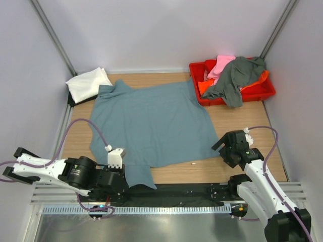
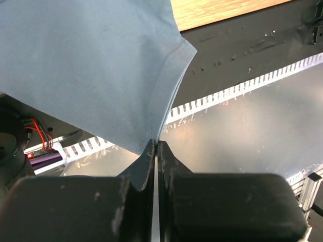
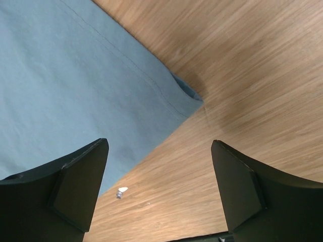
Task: Fold and stack the t-shirts
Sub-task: Flatten the tshirt out, then fold the tshirt
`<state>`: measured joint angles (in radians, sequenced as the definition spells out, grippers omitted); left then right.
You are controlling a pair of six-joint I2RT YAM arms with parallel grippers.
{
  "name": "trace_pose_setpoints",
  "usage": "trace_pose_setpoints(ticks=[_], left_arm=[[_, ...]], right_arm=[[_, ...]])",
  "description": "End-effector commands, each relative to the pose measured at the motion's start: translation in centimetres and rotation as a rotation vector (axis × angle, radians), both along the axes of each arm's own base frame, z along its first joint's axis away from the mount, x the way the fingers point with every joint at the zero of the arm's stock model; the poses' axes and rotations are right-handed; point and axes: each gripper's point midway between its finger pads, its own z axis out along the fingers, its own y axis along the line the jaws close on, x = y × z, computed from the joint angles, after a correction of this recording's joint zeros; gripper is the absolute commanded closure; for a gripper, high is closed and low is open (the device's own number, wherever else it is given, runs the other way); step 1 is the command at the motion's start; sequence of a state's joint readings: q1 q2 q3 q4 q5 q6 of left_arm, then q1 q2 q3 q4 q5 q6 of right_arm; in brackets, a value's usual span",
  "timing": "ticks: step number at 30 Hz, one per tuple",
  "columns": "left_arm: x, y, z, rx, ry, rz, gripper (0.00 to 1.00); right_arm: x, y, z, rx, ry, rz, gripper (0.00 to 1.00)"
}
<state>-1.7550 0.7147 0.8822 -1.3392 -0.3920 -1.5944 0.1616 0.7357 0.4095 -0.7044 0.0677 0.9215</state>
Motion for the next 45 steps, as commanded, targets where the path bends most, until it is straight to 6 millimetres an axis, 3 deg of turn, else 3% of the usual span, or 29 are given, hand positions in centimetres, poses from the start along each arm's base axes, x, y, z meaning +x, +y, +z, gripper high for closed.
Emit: trace_pose_setpoints(ticks=[1, 5, 11, 16, 17, 20, 23, 25, 26, 33, 35, 40, 45], left_arm=[[1.7, 4.6, -1.6, 0.185, -0.076, 0.039, 1.00], [1.9, 4.7, -1.7, 0.191, -0.089, 0.041, 1.00], [2.4, 5.3, -0.7, 0.160, -0.096, 0.067, 1.00], [2.4, 5.6, -0.4, 0.158, -0.091, 0.073, 1.00], [2.5, 5.6, -0.2, 0.157, -0.093, 0.074, 1.00], [2.8, 6.2, 0.8, 0.167, -0.107, 0.075, 1.00], [2.9, 5.8, 2.2, 0.114, -0.112, 0.054, 1.00], [3.0, 5.7, 2.8, 0.084, -0.114, 0.054, 1.00], [3.0, 5.6, 3.3, 0.066, -0.111, 0.053, 1.00], [3.6, 5.0, 5.7, -0.006, -0.144, 0.050, 1.00], [4.2, 4.8, 6.6, -0.030, -0.179, 0.060, 1.00], [6.0, 4.7, 8.5, -0.096, -0.261, 0.109, 1.00], [8.0, 4.7, 10.0, -0.107, -0.386, 0.134, 1.00]], right_arm=[[2.0, -0.8, 1.3, -0.008, -0.100, -0.089, 0.11], [2.6, -1.1, 0.5, -0.021, -0.112, -0.100, 0.16], [2.7, -0.9, -1.4, -0.027, -0.088, -0.082, 0.33], [2.6, -0.9, -0.9, -0.027, -0.126, -0.066, 0.60], [2.6, -0.7, -0.5, -0.016, -0.145, -0.053, 0.75], [2.3, 0.2, 0.4, 0.034, -0.169, -0.030, 0.99], [1.9, 1.2, 0.9, 0.088, -0.168, -0.008, 0.99], [1.7, 2.0, 2.3, 0.136, -0.191, 0.014, 0.99], [0.8, 1.9, 2.3, 0.134, -0.161, 0.014, 0.98], [-1.7, 1.4, 9.0, 0.140, -0.250, 0.019, 0.98], [-2.2, 1.3, 9.6, 0.126, -0.246, 0.035, 0.98], [-0.9, 1.7, 10.7, 0.096, -0.232, 0.107, 0.99], [3.7, 2.3, 12.1, 0.062, -0.269, 0.157, 0.99]])
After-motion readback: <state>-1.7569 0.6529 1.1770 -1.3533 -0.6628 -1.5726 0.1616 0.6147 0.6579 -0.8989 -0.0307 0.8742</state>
